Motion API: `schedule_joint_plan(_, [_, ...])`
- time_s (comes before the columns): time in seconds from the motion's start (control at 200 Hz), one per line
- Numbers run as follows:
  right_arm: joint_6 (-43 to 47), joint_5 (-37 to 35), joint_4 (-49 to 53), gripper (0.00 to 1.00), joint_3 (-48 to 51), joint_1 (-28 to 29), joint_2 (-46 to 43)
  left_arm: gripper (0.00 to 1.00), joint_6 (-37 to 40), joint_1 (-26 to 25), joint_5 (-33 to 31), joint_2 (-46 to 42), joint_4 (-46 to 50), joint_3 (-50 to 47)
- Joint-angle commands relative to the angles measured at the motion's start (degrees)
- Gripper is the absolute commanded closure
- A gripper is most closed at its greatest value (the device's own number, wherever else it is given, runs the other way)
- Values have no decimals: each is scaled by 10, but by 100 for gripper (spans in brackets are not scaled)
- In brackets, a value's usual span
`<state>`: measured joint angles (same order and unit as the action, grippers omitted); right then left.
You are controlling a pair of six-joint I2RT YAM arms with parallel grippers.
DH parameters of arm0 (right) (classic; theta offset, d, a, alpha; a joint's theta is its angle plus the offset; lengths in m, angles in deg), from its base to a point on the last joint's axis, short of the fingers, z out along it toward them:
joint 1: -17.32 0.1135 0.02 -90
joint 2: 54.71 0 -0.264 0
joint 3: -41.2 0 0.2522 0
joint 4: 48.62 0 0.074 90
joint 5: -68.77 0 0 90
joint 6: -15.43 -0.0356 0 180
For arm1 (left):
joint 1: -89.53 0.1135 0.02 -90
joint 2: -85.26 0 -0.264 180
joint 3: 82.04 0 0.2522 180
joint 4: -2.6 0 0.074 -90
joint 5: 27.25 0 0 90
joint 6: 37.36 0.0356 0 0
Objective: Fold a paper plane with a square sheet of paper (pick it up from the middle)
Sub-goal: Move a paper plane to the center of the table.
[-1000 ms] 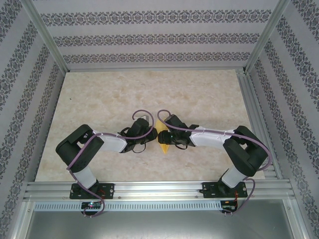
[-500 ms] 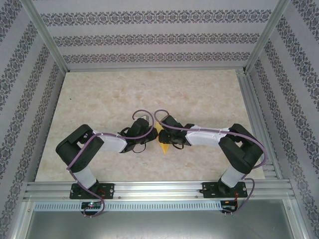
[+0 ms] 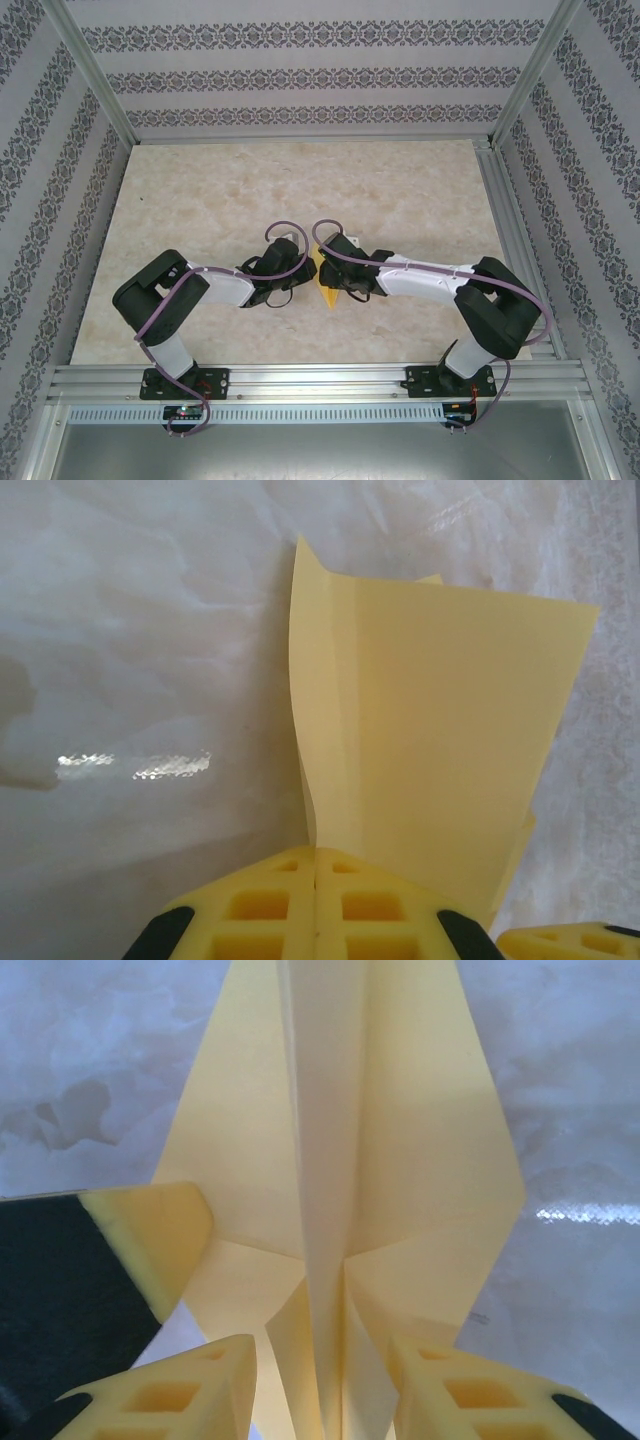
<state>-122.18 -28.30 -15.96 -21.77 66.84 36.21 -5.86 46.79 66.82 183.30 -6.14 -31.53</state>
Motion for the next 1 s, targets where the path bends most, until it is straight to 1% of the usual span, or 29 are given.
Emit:
schedule_joint_plan(0.0, [-16,14,-14,61,4,8,15,99,-8,6,8,12,-34,-4])
schedule_joint_plan(0.23, [-18,25,-28,63,-4,9,40,99,-9,6,8,8,-35,-8])
schedule_joint_plan(0.724, [-16,-17,-3,71,-40,12,101,96,-10,7,2,-2,-30,-15])
schedule_joint_plan(0.874, [-15,-27,7,74,-45,13,106,93,-9,10,-4,-12,-23,-22])
schedule_joint_plan(0.994, [-13,-34,14,78,-46,14,106,88,-6,18,-10,-28,-6,-31])
